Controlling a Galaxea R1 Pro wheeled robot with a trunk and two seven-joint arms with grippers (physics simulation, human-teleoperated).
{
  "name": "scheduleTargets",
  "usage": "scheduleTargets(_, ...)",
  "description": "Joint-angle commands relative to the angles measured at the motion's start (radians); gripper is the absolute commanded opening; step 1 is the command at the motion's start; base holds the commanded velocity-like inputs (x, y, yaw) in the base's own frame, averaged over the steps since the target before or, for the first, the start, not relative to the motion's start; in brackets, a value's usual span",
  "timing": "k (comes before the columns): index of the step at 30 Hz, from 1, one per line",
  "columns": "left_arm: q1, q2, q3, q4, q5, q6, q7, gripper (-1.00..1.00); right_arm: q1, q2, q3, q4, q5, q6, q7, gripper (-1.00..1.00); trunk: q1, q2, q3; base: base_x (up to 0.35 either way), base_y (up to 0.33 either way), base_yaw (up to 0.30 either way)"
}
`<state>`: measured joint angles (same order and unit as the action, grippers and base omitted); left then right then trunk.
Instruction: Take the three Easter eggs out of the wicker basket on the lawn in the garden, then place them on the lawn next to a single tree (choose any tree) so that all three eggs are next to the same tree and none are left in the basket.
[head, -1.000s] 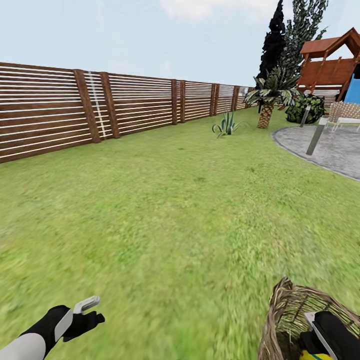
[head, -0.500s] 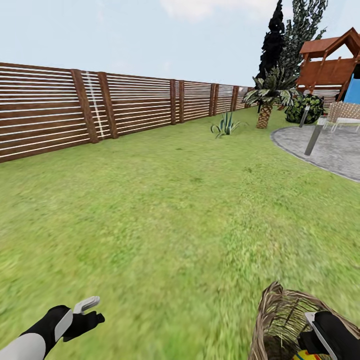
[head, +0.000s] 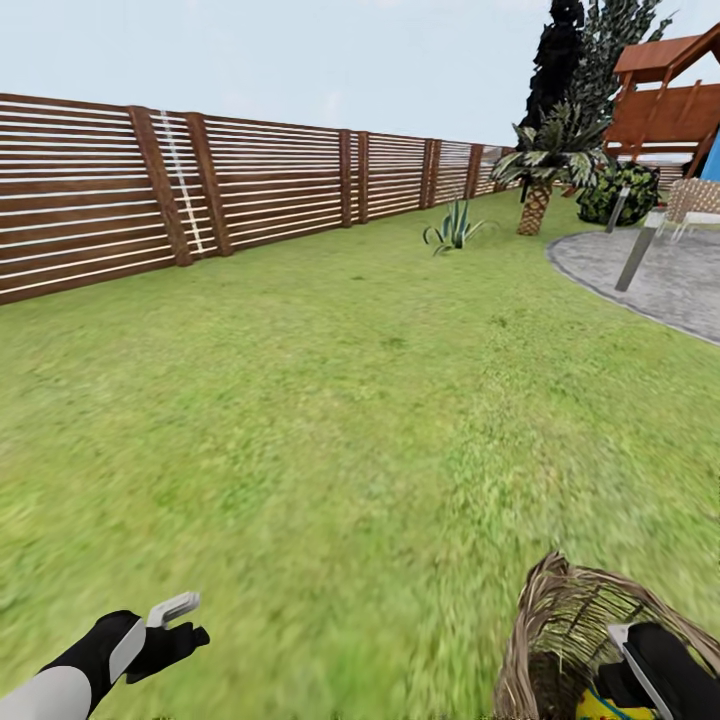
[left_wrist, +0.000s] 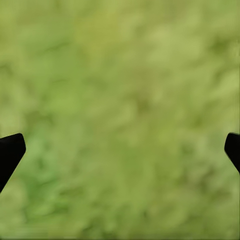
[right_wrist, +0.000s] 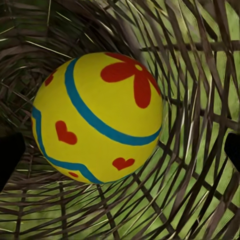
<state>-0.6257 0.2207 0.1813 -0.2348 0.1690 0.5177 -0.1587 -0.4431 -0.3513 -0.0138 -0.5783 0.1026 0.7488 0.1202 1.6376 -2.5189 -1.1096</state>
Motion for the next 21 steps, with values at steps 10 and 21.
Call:
scheduleTargets(10, 0.000, -0.005, 0.001, -0.001, 0.009, 0.007, 0.001, 1.00, 0.000, 0.001, -0.002, -0.002, 0.011, 0.004, 0.009, 1.00, 0.004, -0.003, -0.040, 0.000, 0.000, 0.000)
scheduleTargets(21, 0.000, -0.004, 0.001, -0.001, 0.009, 0.007, 0.001, 1.00, 0.000, 0.005, -0.002, -0.002, 0.011, 0.004, 0.009, 1.00, 0.008, -0.005, -0.071, 0.000, 0.000, 0.000)
